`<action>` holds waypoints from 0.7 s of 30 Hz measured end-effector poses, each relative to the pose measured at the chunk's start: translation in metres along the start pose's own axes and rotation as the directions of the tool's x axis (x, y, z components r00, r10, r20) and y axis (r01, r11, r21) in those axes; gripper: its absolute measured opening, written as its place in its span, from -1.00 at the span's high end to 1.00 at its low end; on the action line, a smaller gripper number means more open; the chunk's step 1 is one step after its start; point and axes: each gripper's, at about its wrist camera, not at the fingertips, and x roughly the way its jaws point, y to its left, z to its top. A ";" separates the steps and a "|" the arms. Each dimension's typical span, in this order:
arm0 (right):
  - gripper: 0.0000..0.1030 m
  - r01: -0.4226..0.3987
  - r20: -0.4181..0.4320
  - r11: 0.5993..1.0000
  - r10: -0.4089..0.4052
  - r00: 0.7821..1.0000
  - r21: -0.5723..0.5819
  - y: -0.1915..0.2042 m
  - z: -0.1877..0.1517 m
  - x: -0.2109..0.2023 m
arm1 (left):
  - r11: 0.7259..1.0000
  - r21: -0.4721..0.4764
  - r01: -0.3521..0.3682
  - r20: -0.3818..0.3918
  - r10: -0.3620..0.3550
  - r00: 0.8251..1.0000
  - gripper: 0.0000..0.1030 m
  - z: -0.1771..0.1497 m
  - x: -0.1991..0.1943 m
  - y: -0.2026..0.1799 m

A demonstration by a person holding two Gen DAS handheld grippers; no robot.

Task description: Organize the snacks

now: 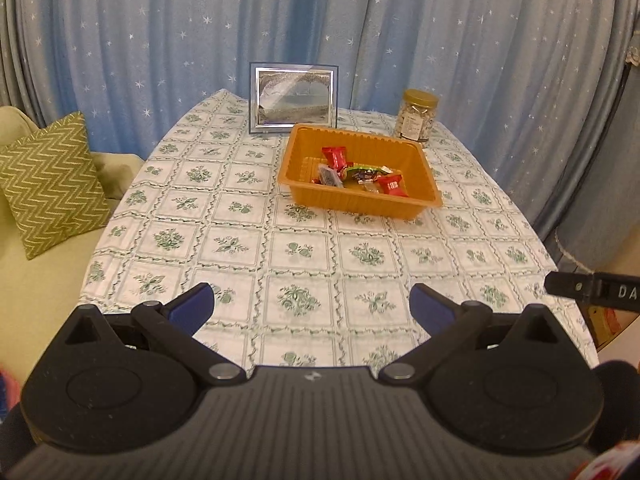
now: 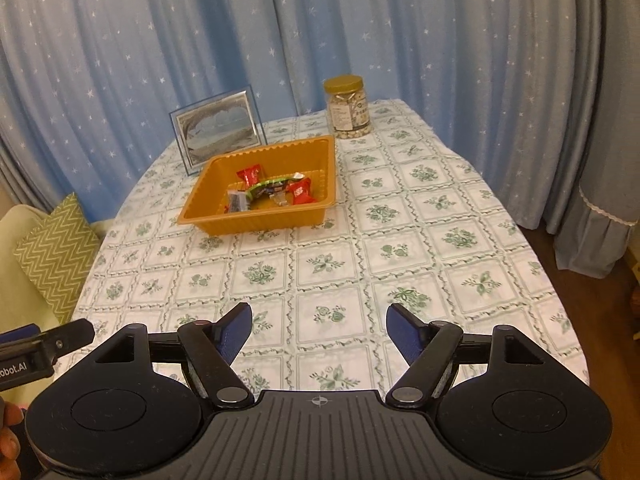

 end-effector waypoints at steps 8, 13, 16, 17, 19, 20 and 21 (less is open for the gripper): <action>-0.45 0.012 0.001 0.999 -0.012 1.000 -0.038 0.007 -0.013 -0.026 | 1.000 0.014 -0.001 -0.005 0.001 1.000 -1.00 -0.014 -0.024 -0.005; -0.46 -0.007 -0.003 0.999 0.007 1.000 -0.052 0.012 -0.023 -0.040 | 1.000 0.021 0.000 0.000 0.000 1.000 -1.00 -0.017 -0.038 -0.008; -0.46 -0.010 -0.003 0.998 0.009 1.000 -0.057 0.013 -0.029 -0.046 | 0.999 0.032 -0.007 0.010 0.007 1.000 -1.00 -0.019 -0.047 -0.010; -0.46 -0.006 -0.002 0.998 0.006 1.000 -0.058 0.014 -0.031 -0.047 | 0.999 0.038 -0.008 0.013 0.007 1.000 -1.00 -0.019 -0.049 -0.012; -0.46 0.002 0.000 0.998 -0.002 1.000 -0.060 0.014 -0.034 -0.051 | 0.999 0.050 -0.010 0.020 0.009 1.000 -1.00 -0.021 -0.055 -0.014; -0.46 0.004 0.002 0.998 -0.004 1.000 -0.062 0.014 -0.035 -0.053 | 0.998 0.054 -0.010 0.022 0.009 1.000 -1.00 -0.021 -0.057 -0.014; -0.46 0.006 0.005 0.998 -0.006 1.000 -0.064 0.014 -0.037 -0.055 | 0.998 0.056 -0.012 0.024 0.011 1.000 -1.00 -0.022 -0.059 -0.014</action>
